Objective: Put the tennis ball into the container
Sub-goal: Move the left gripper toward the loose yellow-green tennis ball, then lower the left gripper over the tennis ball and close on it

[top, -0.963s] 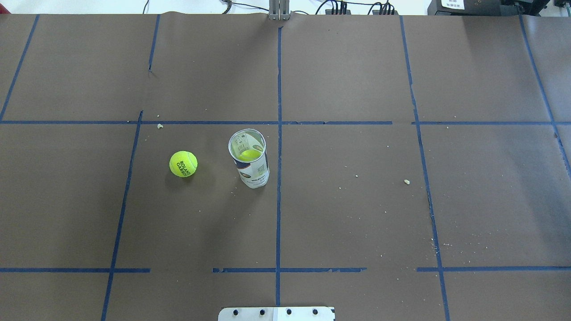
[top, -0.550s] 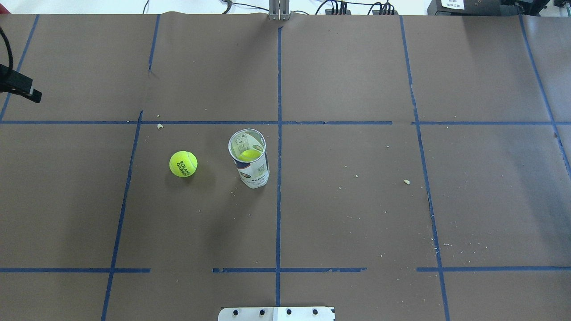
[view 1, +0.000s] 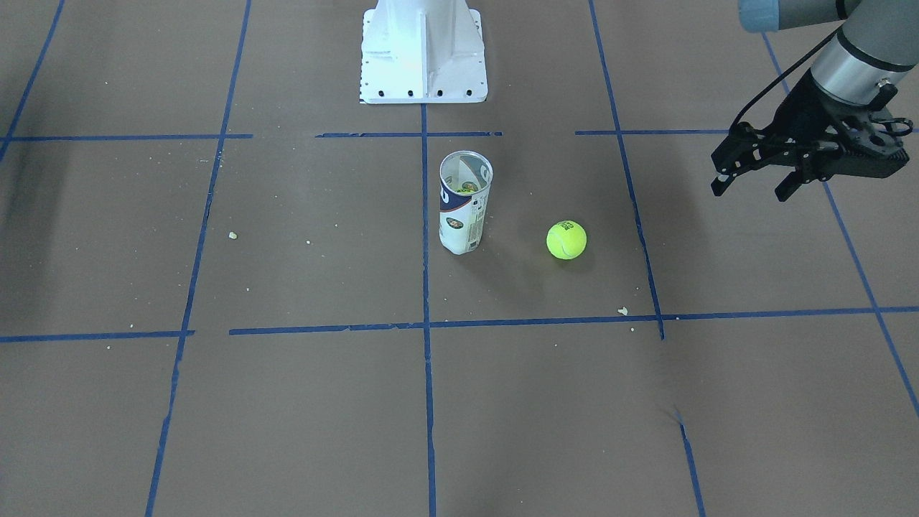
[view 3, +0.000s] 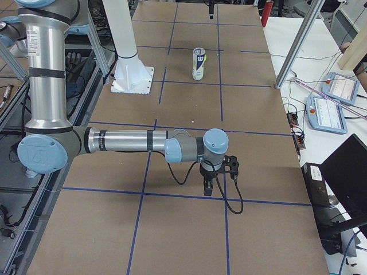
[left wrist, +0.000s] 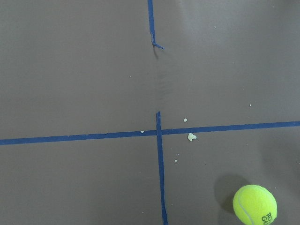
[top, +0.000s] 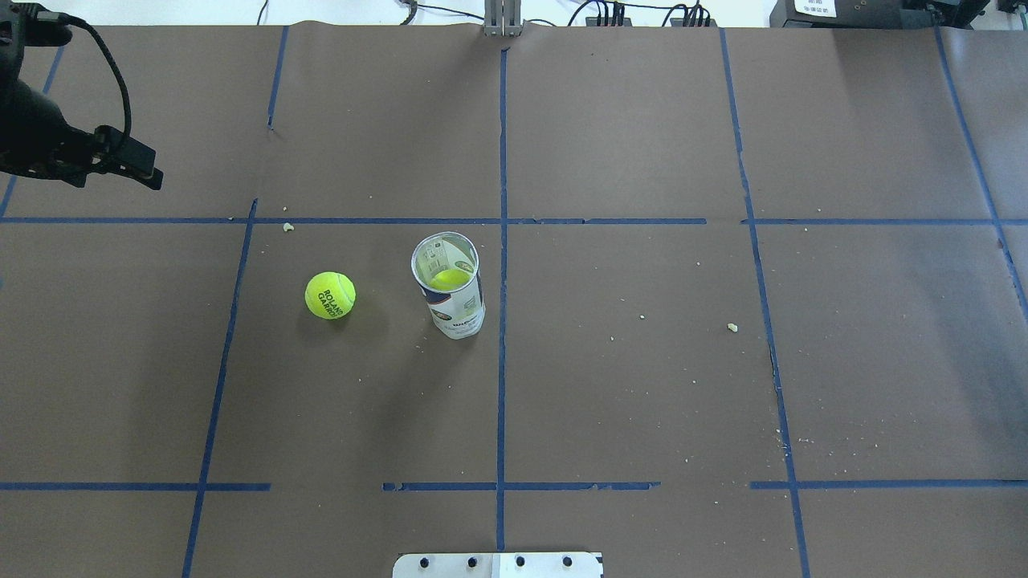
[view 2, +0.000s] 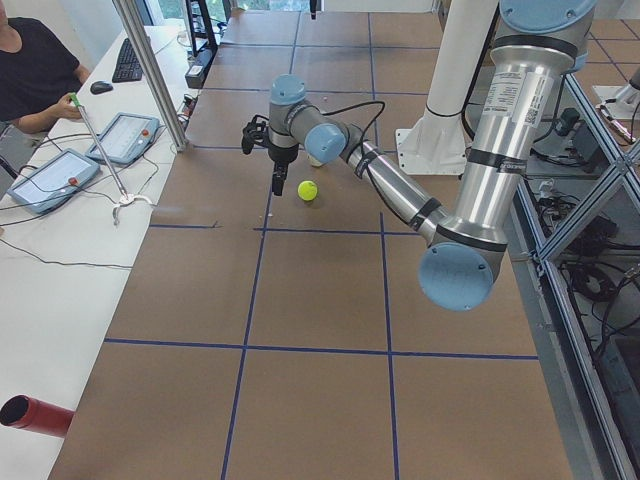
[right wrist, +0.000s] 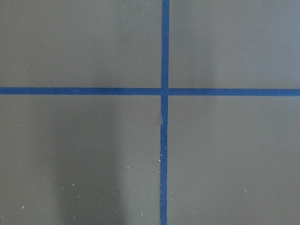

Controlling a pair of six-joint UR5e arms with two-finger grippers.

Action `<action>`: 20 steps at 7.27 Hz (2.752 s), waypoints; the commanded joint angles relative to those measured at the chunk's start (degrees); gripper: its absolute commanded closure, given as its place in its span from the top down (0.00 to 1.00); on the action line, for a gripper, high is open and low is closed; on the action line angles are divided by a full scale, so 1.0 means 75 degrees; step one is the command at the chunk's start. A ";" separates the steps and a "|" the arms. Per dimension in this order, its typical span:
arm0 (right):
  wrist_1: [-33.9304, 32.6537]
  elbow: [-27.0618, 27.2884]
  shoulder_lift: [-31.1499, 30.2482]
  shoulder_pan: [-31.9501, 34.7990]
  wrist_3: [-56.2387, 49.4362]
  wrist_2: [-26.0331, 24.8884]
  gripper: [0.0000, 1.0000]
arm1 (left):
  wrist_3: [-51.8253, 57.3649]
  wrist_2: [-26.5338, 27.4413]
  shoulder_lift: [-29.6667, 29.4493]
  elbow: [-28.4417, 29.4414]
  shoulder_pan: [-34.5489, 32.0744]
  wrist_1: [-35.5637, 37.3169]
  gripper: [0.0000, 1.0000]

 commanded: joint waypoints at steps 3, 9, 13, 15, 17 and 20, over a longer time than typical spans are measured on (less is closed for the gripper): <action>0.0000 0.0000 0.0000 0.0002 0.0000 0.0000 1.00 | -0.1795 0.1137 -0.1030 0.0710 0.1884 -0.0021 1.00; 0.0000 0.0000 0.0000 -0.0010 0.0000 0.0000 1.00 | -0.3228 0.2016 -0.1184 0.1543 0.2695 -0.0862 1.00; 0.0000 0.0000 0.0000 0.0002 0.0000 0.0000 1.00 | -0.3533 0.2030 -0.1195 0.1943 0.3022 -0.1486 1.00; 0.0000 0.0000 0.0000 0.0002 0.0000 0.0000 1.00 | -0.3674 0.2042 -0.1196 0.2060 0.3363 -0.1567 1.00; 0.0000 0.0000 0.0000 0.0002 0.0000 0.0000 1.00 | -0.3663 0.2042 -0.1196 0.2317 0.3364 -0.1812 1.00; 0.0000 0.0000 0.0000 0.0002 0.0000 0.0000 1.00 | -0.3651 0.2065 -0.1265 0.2517 0.3376 -0.2025 1.00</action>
